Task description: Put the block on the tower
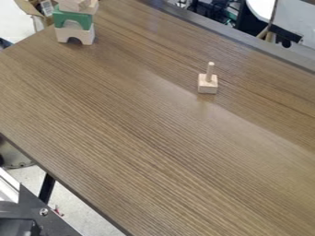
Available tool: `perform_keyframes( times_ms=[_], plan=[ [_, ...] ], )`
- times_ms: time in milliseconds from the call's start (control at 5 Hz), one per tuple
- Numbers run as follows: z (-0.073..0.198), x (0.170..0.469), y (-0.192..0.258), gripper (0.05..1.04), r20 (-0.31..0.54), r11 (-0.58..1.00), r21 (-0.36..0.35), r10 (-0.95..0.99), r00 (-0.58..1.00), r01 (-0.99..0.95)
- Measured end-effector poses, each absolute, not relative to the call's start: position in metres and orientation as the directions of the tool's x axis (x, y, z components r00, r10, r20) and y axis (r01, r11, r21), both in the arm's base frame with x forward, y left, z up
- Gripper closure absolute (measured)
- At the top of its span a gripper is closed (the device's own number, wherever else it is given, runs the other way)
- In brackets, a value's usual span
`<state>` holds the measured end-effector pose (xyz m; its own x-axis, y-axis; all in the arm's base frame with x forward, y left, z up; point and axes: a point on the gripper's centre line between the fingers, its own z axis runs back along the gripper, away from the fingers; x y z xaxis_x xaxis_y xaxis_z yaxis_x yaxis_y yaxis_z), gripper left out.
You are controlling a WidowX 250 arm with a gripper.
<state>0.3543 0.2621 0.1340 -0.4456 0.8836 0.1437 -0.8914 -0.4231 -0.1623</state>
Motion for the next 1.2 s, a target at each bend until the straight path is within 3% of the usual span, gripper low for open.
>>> perform_keyframes(
  times_ms=[200,400,600,800,1200],
  plan=[
    [0.132,0.353,0.26,0.475,0.134,-0.422,-0.148,0.888,-0.441,-0.894],
    [0.13,0.352,0.257,0.179,0.122,-0.423,-0.134,0.89,-0.439,-0.896],
    [0.126,0.35,0.255,0.079,0.115,-0.424,-0.124,0.892,-0.437,-0.897],
    [0.126,0.349,0.256,0.085,0.102,-0.424,-0.124,0.894,-0.436,-0.897],
    [0.165,0.338,0.25,0.085,0.051,-0.427,-0.192,0.895,-0.444,-0.884]
  ],
)
